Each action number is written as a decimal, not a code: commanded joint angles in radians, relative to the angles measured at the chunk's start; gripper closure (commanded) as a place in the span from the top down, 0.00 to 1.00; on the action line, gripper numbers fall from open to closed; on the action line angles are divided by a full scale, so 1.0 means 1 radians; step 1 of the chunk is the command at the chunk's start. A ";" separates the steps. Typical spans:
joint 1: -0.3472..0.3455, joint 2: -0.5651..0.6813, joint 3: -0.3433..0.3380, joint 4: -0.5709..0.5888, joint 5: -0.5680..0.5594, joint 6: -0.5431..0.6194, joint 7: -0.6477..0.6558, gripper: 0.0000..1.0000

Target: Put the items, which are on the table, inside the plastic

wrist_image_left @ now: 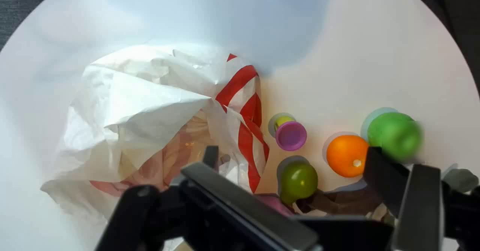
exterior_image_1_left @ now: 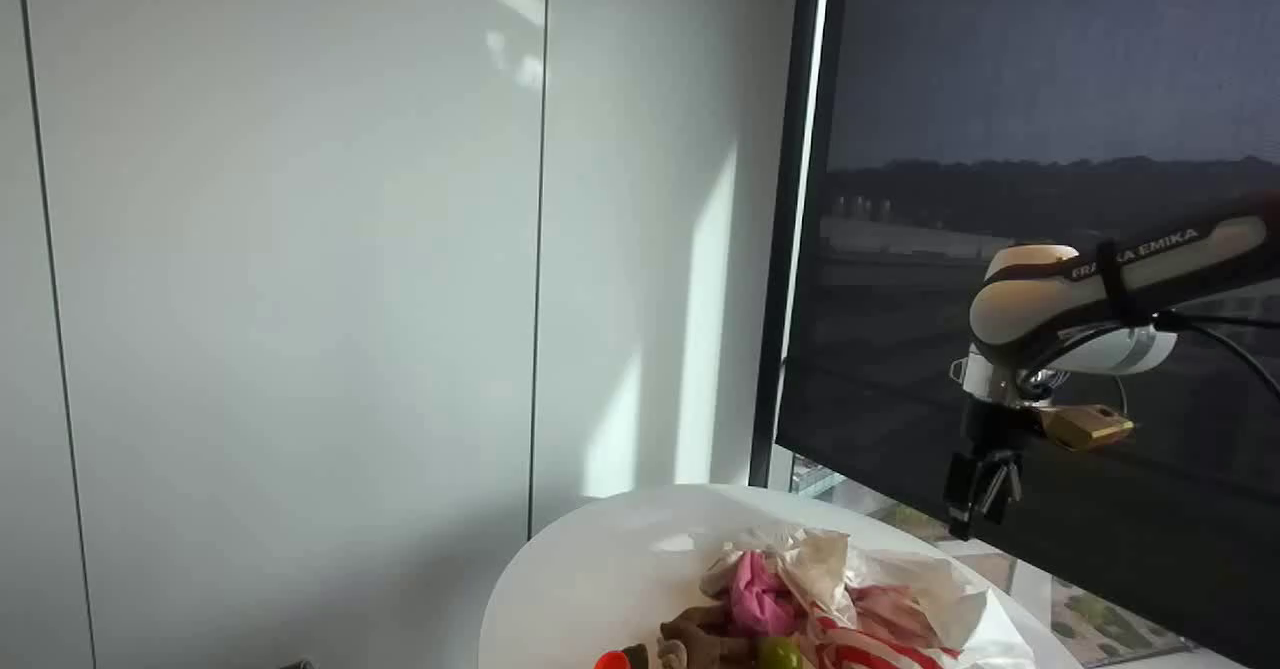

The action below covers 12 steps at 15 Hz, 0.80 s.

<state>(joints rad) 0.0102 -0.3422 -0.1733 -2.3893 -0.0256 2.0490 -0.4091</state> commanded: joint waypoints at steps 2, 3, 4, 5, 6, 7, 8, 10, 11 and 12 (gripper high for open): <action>-0.014 0.000 0.013 0.008 0.005 -0.002 -0.004 1.00; -0.013 -0.001 0.013 0.010 0.005 -0.002 -0.004 1.00; -0.013 -0.001 0.013 0.011 0.005 -0.002 -0.004 1.00; -0.013 -0.001 0.013 0.012 0.005 -0.002 -0.004 1.00; -0.013 -0.001 0.013 0.012 0.005 -0.002 -0.004 1.00; -0.013 -0.001 0.013 0.012 0.005 -0.002 -0.004 1.00; -0.013 -0.001 0.013 0.012 0.005 -0.002 -0.004 1.00; -0.013 -0.001 0.013 0.012 0.005 -0.002 -0.004 1.00; -0.013 -0.001 0.013 0.012 0.005 -0.002 -0.004 1.00; -0.013 -0.001 0.013 0.012 0.005 -0.002 -0.004 1.00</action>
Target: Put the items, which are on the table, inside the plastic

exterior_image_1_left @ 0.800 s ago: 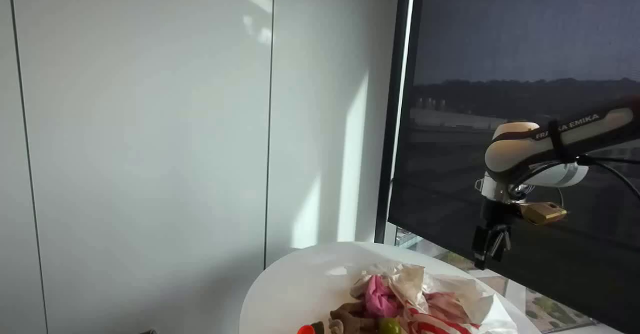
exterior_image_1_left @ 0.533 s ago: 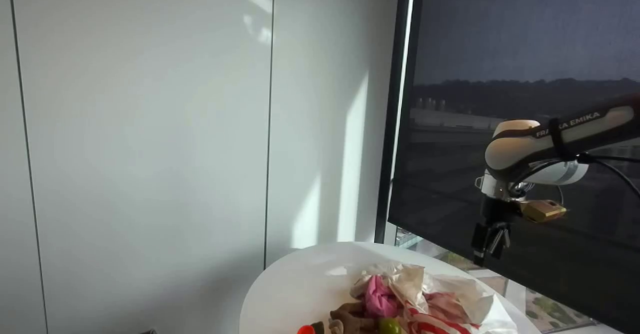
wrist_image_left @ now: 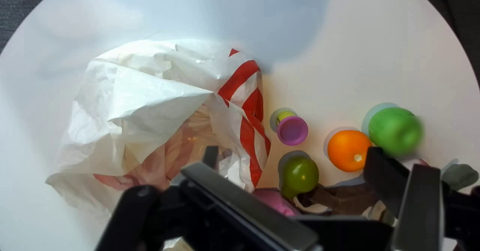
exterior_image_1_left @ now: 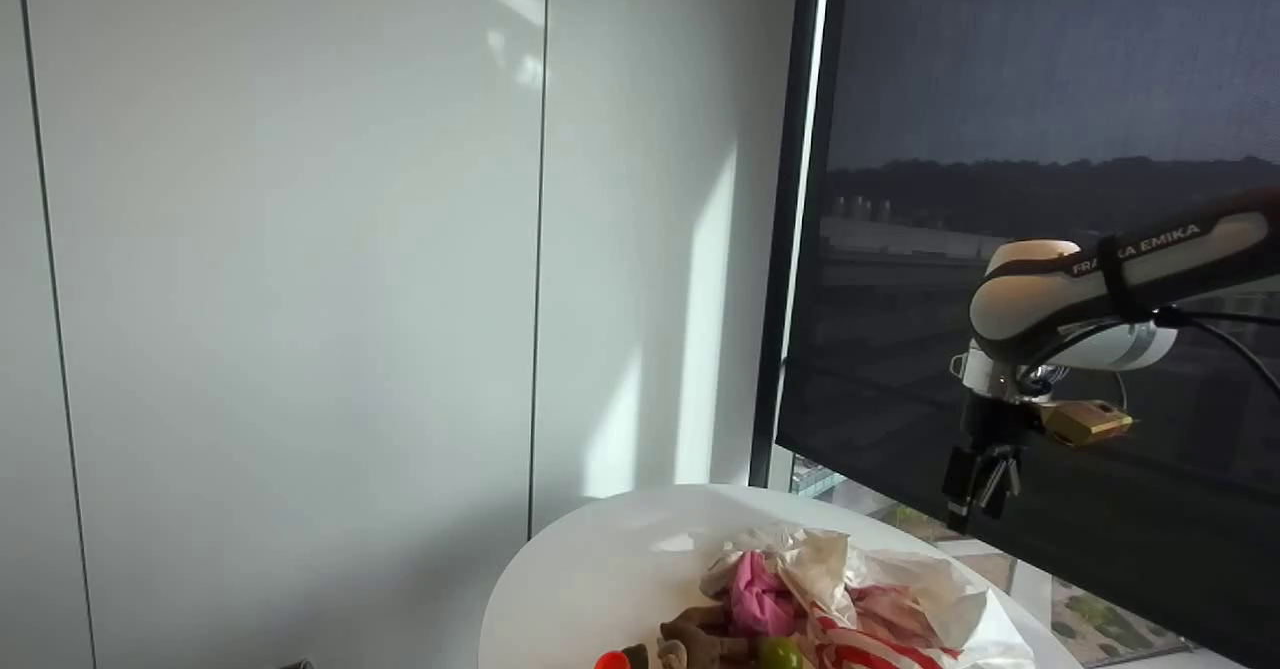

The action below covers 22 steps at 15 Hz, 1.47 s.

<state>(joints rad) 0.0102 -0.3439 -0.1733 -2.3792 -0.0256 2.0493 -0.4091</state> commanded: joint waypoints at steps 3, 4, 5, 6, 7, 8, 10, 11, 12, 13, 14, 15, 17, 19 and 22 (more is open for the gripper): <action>-0.013 0.001 0.013 0.001 0.005 -0.002 -0.004 1.00; -0.013 0.001 0.013 0.001 0.005 -0.002 -0.004 1.00; -0.010 0.019 0.015 0.014 0.007 -0.016 -0.005 1.00; -0.003 0.048 0.021 0.028 0.007 -0.017 -0.004 1.00; 0.003 0.069 0.028 0.038 0.005 -0.013 -0.013 1.00; 0.008 0.093 0.037 0.051 0.005 -0.001 -0.016 1.00; 0.021 0.172 0.062 0.108 -0.002 -0.005 -0.027 1.00; 0.027 0.220 0.077 0.145 -0.005 0.003 -0.032 1.00; 0.028 0.263 0.090 0.182 -0.011 0.005 -0.032 1.00; 0.005 0.195 0.079 0.051 -0.037 0.062 -0.068 1.00; 0.002 0.235 0.084 0.068 -0.046 0.075 -0.083 1.00; -0.004 0.264 0.085 0.064 -0.062 0.089 -0.080 1.00; -0.014 0.322 0.085 0.058 -0.065 0.123 -0.106 1.00; -0.017 0.370 0.098 0.045 -0.052 0.170 -0.147 1.00; -0.007 0.436 0.138 0.028 -0.050 0.236 -0.206 1.00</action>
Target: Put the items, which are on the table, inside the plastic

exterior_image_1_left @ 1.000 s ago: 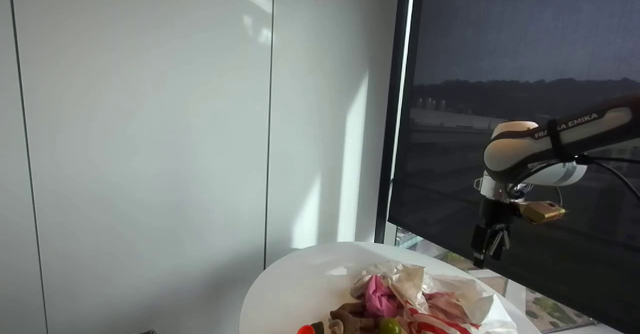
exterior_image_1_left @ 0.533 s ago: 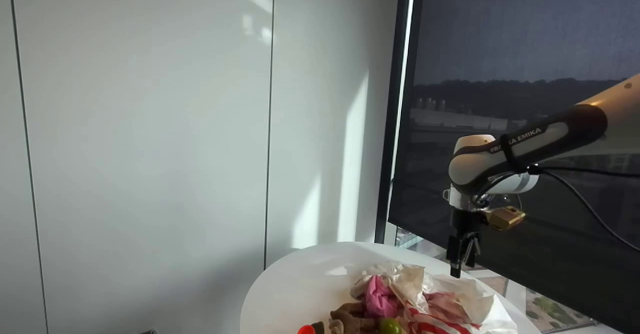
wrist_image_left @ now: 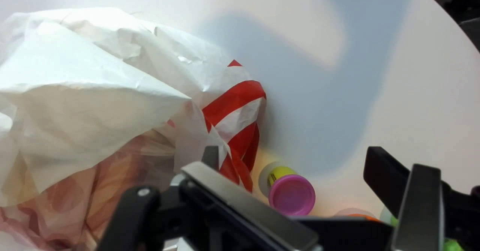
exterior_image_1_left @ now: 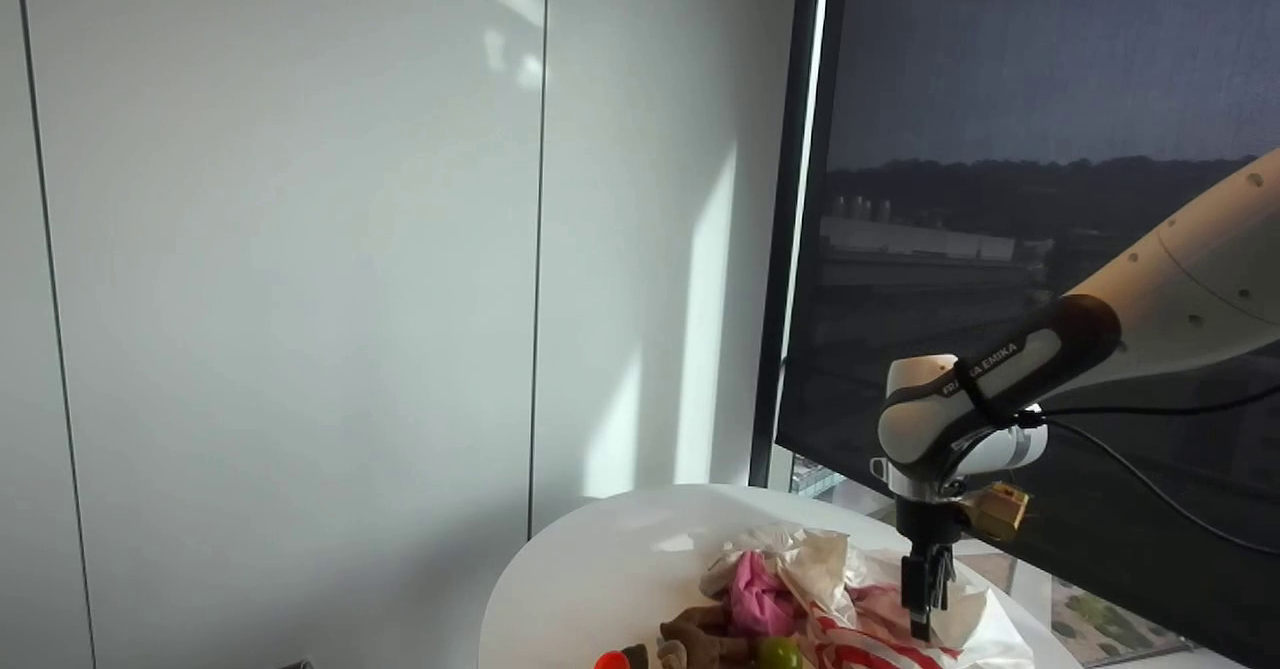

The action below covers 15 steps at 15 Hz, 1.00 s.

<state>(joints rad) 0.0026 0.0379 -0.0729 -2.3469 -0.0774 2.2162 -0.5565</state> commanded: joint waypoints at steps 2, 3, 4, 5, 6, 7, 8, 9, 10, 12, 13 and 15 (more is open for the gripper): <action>0.001 0.105 0.061 -0.007 -0.014 0.142 -0.060 1.00; 0.001 0.129 0.072 -0.001 -0.026 0.170 -0.049 1.00; 0.001 0.147 0.081 0.002 -0.032 0.202 -0.041 1.00; 0.000 0.159 0.089 0.001 -0.043 0.239 -0.034 1.00; -0.002 0.174 0.093 0.000 -0.054 0.276 -0.029 1.00; -0.005 0.191 0.097 0.005 -0.055 0.300 -0.025 1.00; -0.008 0.206 0.101 0.010 -0.051 0.315 -0.021 1.00; -0.012 0.214 0.110 0.012 -0.028 0.326 -0.020 1.00; -0.017 0.219 0.120 0.012 -0.005 0.336 -0.028 1.00; -0.020 0.227 0.133 0.017 0.013 0.343 -0.020 1.00; -0.012 0.223 0.133 0.010 -0.006 0.364 -0.005 1.00; -0.010 0.221 0.142 0.009 -0.012 0.373 0.000 1.00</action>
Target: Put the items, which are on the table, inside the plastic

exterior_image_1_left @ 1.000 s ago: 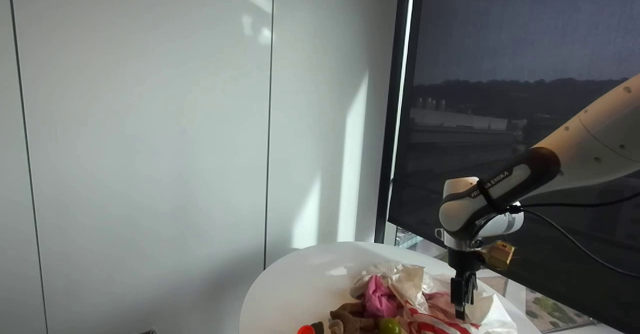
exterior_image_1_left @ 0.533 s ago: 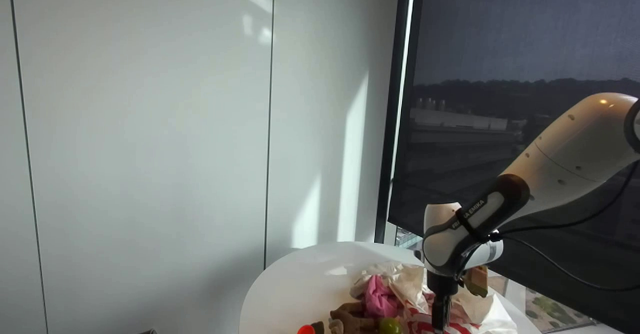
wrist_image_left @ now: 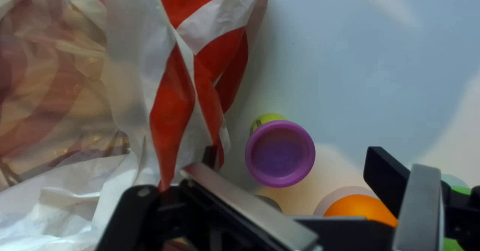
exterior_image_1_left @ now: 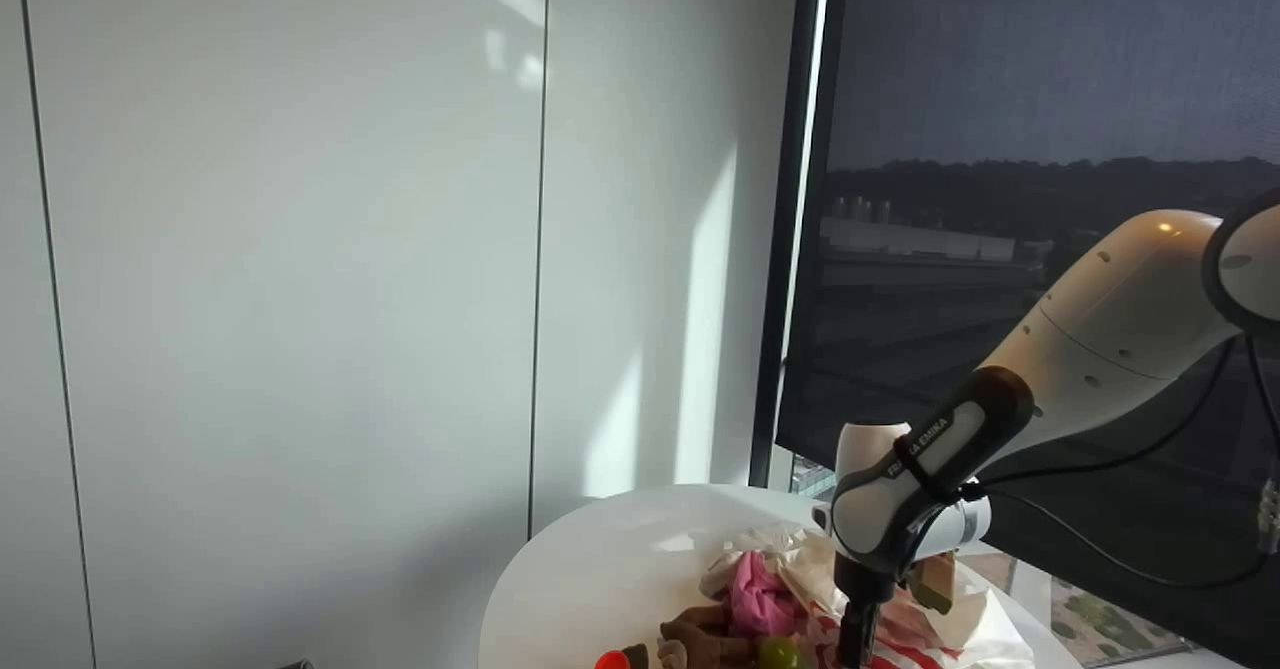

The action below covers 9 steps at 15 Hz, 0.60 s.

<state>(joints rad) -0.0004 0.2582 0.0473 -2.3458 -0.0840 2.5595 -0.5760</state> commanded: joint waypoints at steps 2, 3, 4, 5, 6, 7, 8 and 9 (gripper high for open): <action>-0.012 0.021 0.022 0.021 -0.007 0.021 0.027 1.00; -0.015 0.027 0.024 0.022 -0.003 0.017 0.026 1.00; -0.015 0.035 0.022 0.023 -0.007 0.016 0.029 1.00; -0.016 0.043 0.021 0.023 -0.011 0.023 0.027 1.00; -0.021 0.054 0.027 0.026 0.001 0.019 0.019 1.00; -0.025 0.065 0.030 0.030 0.007 0.018 0.016 1.00; -0.028 0.076 0.034 0.032 0.009 0.016 0.011 1.00; -0.030 0.089 0.037 0.037 0.011 0.020 0.010 1.00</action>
<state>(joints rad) -0.0085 0.3049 0.0601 -2.3389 -0.0846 2.5694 -0.5625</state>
